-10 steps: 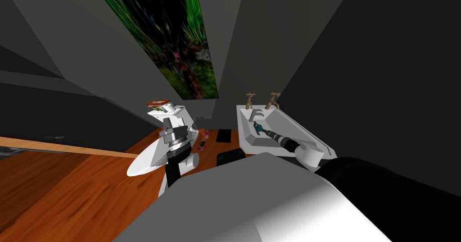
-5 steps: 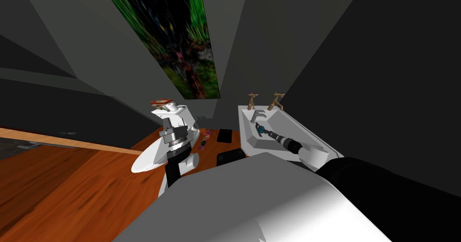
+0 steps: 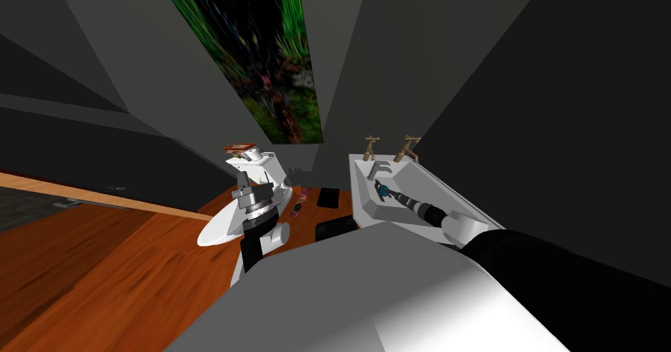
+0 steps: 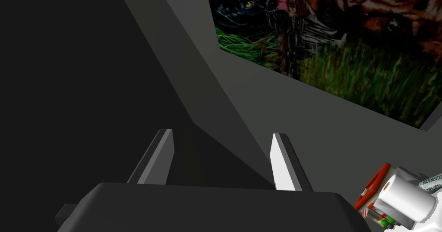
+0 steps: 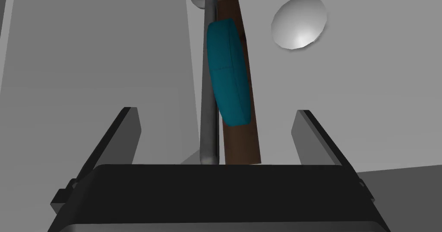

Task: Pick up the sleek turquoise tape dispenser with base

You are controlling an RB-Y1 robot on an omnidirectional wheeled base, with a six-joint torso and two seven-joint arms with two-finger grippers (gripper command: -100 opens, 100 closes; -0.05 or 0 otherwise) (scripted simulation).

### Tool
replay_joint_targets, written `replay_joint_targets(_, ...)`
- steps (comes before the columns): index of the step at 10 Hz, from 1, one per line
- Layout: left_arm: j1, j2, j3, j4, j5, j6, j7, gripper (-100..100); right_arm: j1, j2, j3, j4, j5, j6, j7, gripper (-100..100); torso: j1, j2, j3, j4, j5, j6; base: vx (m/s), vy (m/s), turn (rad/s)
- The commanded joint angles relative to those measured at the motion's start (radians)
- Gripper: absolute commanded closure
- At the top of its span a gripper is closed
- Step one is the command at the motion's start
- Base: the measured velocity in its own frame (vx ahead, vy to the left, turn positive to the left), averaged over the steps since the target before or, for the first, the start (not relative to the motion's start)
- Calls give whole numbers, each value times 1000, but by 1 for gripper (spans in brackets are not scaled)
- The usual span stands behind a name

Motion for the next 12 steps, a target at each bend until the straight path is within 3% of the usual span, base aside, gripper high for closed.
replay_joint_targets(1, 0, 0, 0, 0, 0, 0, 0, 0, 5, -12, 2, 8, -38, 5, -5, -100, 0, 0, 0, 0, 0, 0, 20, 7, 37)
replay_joint_targets(6, 0, 0, 0, 0, 0, 0, 0, 0, 37, -81, 8, 45, -175, 29, -24, -100, 0, 0, 0, 0, 0, 0, 22, 8, 54)
replay_joint_targets(8, 0, 0, 0, 0, 0, 0, 0, 0, 40, -84, 6, 44, -179, 30, -24, -100, 0, 0, 0, 0, 0, 0, 16, 6, 18)
replay_joint_targets(9, 0, 0, 0, 0, 0, 0, 0, 0, 41, -85, 6, 44, -182, 30, -25, 0, 0, 1, 0, 0, 0, 0, 0, 0, 0)
replay_joint_targets(10, 0, 0, 0, 0, 0, 0, 0, 0, -9, -36, -44, 94, -131, 77, -75, -100, 0, 1, 1, 0, 0, 0, -108, -9, 41)
replay_joint_targets(12, 0, 0, 0, 0, 0, 0, 0, 0, -73, -36, -63, 151, -74, 77, -107, -100, -1, 10, 6, 2, 0, 1, -112, -6, 15)
